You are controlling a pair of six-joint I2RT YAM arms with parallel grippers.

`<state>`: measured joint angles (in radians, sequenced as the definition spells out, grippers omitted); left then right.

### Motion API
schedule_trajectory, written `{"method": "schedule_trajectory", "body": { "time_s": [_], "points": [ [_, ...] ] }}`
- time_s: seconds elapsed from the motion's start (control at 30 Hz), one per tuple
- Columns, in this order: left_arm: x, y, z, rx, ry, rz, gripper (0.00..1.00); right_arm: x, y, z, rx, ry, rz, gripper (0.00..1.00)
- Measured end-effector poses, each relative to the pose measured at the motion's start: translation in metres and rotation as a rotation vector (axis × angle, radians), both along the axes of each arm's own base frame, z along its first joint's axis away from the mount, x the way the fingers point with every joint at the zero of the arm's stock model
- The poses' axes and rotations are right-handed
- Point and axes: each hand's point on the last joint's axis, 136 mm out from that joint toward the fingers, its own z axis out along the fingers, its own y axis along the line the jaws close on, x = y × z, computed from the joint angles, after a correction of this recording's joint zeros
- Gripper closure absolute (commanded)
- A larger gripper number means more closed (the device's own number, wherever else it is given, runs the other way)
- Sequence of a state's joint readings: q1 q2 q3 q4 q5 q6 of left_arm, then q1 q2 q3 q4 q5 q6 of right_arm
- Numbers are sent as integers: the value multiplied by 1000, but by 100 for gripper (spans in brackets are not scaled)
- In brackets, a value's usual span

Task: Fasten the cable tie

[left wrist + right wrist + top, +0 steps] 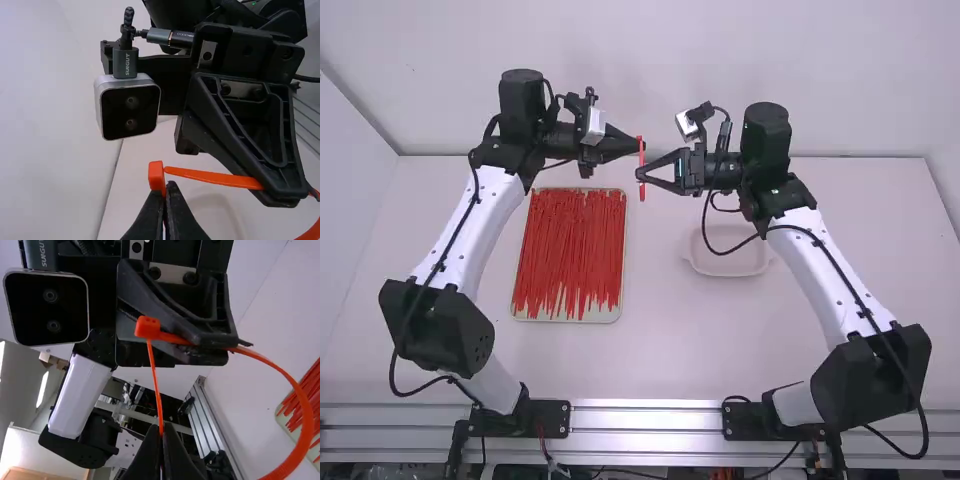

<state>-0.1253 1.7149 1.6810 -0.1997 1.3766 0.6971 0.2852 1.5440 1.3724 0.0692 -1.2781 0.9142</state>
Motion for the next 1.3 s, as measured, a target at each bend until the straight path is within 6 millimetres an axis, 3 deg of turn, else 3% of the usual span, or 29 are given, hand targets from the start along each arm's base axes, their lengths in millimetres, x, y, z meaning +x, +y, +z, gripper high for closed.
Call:
{"method": "schedule_trajectory", "body": {
  "time_s": [0.77,1.3],
  "points": [
    [-3,-6,1,0,-41,-18,98,2,0,6,13,25,-7,100],
    [6,-6,5,0,-23,27,98,-1,-2,7,17,25,13,100]
  ]
}}
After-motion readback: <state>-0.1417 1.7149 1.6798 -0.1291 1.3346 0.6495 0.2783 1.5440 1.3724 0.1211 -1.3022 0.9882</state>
